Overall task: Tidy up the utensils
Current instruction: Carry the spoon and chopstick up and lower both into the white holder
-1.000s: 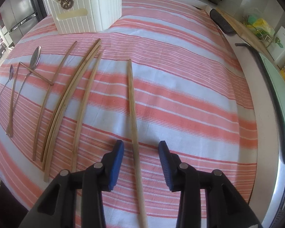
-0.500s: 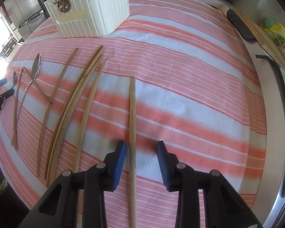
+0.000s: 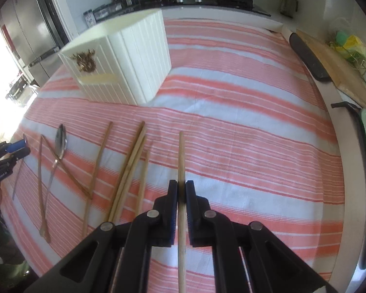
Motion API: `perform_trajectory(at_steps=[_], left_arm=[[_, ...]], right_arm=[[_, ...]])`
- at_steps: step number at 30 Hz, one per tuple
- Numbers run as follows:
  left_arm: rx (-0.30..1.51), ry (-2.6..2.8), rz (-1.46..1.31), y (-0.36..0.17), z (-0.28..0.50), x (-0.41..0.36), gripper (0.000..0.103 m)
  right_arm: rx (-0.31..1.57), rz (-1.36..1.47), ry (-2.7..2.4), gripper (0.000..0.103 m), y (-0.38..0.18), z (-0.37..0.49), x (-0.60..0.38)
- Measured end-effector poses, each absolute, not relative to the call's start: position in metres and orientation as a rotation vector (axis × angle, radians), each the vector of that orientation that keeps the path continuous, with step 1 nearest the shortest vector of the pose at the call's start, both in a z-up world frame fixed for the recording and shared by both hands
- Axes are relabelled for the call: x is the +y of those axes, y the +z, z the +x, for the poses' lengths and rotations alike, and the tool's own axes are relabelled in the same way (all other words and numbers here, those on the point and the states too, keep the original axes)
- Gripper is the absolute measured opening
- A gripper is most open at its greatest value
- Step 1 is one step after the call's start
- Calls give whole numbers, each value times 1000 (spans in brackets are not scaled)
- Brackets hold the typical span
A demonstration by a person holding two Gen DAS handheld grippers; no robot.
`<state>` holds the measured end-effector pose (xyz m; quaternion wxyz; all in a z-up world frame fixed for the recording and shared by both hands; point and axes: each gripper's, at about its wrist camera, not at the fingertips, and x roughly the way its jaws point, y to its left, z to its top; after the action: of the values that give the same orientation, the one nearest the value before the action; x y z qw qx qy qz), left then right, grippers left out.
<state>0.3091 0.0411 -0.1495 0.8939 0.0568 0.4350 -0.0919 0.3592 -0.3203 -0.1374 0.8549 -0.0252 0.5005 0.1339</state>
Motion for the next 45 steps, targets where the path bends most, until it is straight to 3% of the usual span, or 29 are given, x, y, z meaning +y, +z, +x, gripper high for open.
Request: perform_trajectory(at_steps=[9, 20, 32, 45], left_arm=[[728, -213, 21, -84, 269, 50, 35], [614, -255, -36, -36, 263, 49, 35], [588, -266, -18, -10, 275, 45, 35], [588, -325, -67, 25, 306, 44, 35]], right_arm=[[798, 4, 322, 7, -52, 273, -316], [614, 43, 362, 7, 2, 246, -303], [766, 72, 416, 7, 7, 283, -283], [637, 9, 452, 7, 50, 307, -247]])
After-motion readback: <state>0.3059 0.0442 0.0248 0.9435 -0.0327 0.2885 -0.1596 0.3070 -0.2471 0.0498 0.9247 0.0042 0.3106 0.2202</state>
